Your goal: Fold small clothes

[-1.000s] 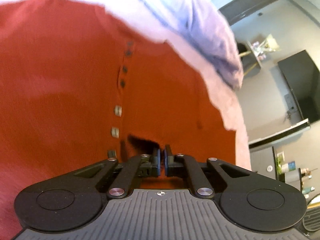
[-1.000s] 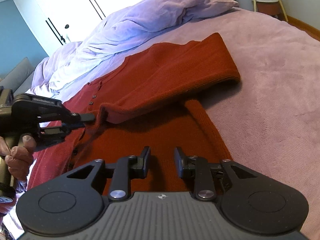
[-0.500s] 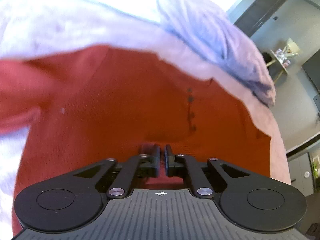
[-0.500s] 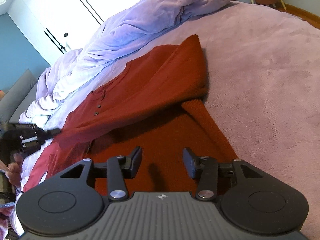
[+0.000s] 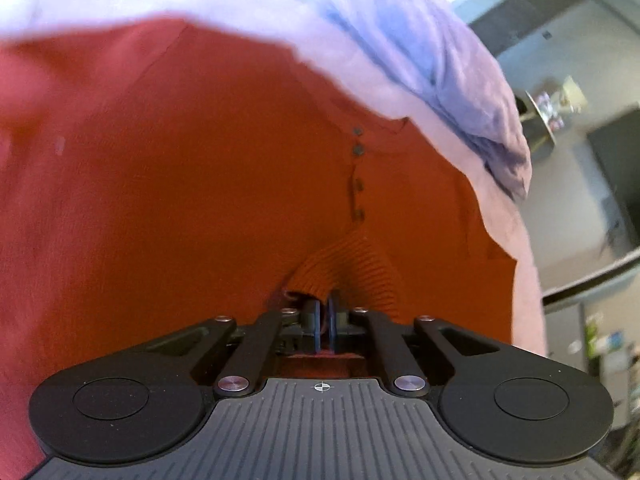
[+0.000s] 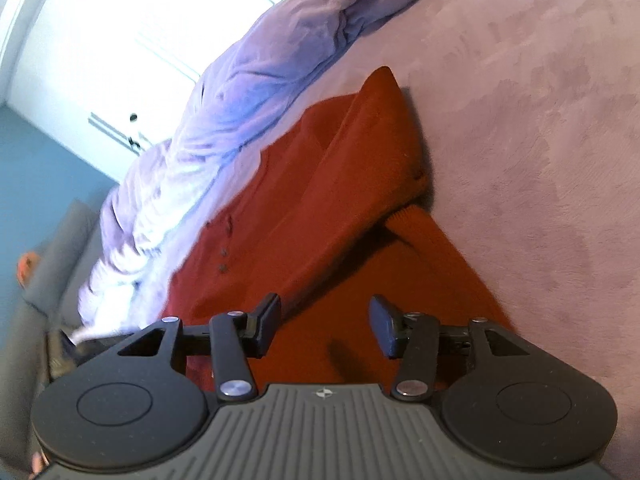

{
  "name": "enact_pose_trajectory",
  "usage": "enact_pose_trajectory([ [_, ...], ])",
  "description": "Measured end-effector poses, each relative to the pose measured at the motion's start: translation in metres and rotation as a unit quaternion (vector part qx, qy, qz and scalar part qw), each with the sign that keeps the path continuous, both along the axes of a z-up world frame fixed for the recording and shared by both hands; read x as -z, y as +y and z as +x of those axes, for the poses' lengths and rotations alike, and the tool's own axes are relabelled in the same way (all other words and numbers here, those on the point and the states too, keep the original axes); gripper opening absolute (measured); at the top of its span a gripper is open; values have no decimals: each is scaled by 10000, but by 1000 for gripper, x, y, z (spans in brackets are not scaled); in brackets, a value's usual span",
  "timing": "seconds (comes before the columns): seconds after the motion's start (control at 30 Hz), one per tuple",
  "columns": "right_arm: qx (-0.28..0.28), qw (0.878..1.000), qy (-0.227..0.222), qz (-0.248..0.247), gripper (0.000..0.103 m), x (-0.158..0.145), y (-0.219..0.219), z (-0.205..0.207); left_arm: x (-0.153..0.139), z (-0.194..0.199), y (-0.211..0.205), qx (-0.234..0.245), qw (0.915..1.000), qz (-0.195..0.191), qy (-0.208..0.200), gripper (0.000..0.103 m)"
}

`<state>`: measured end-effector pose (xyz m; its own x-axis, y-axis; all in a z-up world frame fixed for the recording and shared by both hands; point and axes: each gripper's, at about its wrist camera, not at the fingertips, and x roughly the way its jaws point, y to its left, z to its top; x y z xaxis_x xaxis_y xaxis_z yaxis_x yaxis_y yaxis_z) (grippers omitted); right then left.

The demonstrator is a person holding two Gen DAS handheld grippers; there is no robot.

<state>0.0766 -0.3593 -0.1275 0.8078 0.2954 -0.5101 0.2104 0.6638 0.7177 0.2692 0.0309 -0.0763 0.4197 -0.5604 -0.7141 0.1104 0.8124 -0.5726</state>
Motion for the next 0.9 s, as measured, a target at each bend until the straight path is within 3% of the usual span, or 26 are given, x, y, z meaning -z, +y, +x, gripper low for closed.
enact_pose_trajectory([
  [0.2,306,9992,-114,218,49,-2,0,23,-55,9,18,-235,9926,380,-1133,5],
  [0.33,507,9986,-11,172,49,1,0,39,-71,16,39,-519,9780,1097,-1696,5],
  [0.5,542,9985,80,83,48,7,5,48,-46,21,73,-869,9736,1557,-1424,5],
  [0.63,559,9982,92,204,47,10,4,51,-21,19,82,-919,9787,1489,-1070,5],
  [0.9,716,9968,65,355,43,10,4,87,-27,23,77,-900,9782,1456,-1176,5],
])
